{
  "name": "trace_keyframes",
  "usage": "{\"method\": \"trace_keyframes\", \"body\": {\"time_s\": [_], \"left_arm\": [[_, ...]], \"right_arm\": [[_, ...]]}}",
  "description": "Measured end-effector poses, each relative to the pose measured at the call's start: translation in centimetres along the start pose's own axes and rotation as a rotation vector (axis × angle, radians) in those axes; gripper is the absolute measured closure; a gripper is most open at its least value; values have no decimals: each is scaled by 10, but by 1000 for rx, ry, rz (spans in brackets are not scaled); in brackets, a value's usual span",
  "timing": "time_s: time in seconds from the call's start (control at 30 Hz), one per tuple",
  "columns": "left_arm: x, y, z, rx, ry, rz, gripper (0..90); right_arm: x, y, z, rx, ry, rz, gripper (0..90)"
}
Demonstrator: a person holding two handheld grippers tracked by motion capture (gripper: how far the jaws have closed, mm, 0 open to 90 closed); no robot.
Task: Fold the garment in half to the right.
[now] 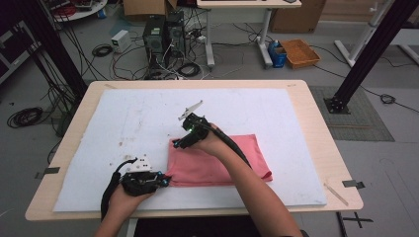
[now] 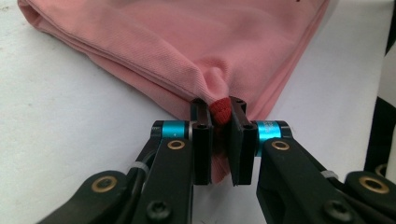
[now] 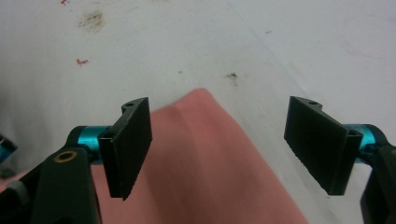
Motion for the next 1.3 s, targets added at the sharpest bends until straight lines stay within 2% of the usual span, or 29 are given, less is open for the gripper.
{"method": "trace_keyframes", "body": {"time_s": [0.07,0.17,0.23,0.3,0.37,0.4,0.43,0.5,0.57,0.77,0.93,1.17,1.3], "left_arm": [[0,1,0,11,8,15,815],[0,1,-1,24,19,33,815],[0,2,-1,29,27,44,816],[-1,3,-1,32,30,48,816],[-1,3,-1,35,31,51,816],[-2,3,-1,36,28,51,816],[-2,4,-1,36,31,54,816],[-3,4,-1,38,32,55,816],[-4,6,-1,40,30,55,816],[-6,12,-2,58,33,56,816],[-3,18,-12,90,16,69,816],[7,16,-30,115,-9,111,816],[15,13,-45,115,-46,134,816]], "right_arm": [[1,-10,-2,-21,-7,-8,262],[0,-26,-6,-50,-10,-15,347],[0,-30,-7,-63,-11,-23,371],[2,-40,-7,-101,-10,-40,501],[1,-42,-7,-113,6,-15,588],[-1,-41,-7,-118,9,-15,695],[-1,-42,-8,-118,26,-36,755],[-5,-43,-9,-130,49,-22,828],[-7,-45,-11,-130,75,-11,850],[-14,-43,-22,-63,86,-5,860],[-19,-29,-27,-9,86,-10,860],[-20,-5,-23,53,103,-17,859],[-21,13,-19,91,100,-12,859]]}}
Point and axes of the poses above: each handheld gripper's, and its own axes: y roughly backward along the jaws, z roughly out of its underside, x roughly to its right, the point moved 3 cm from there along -y, roughly forward along the jaws, and after that the axes turned 14 degrees about -z, right-handed, at the moved point
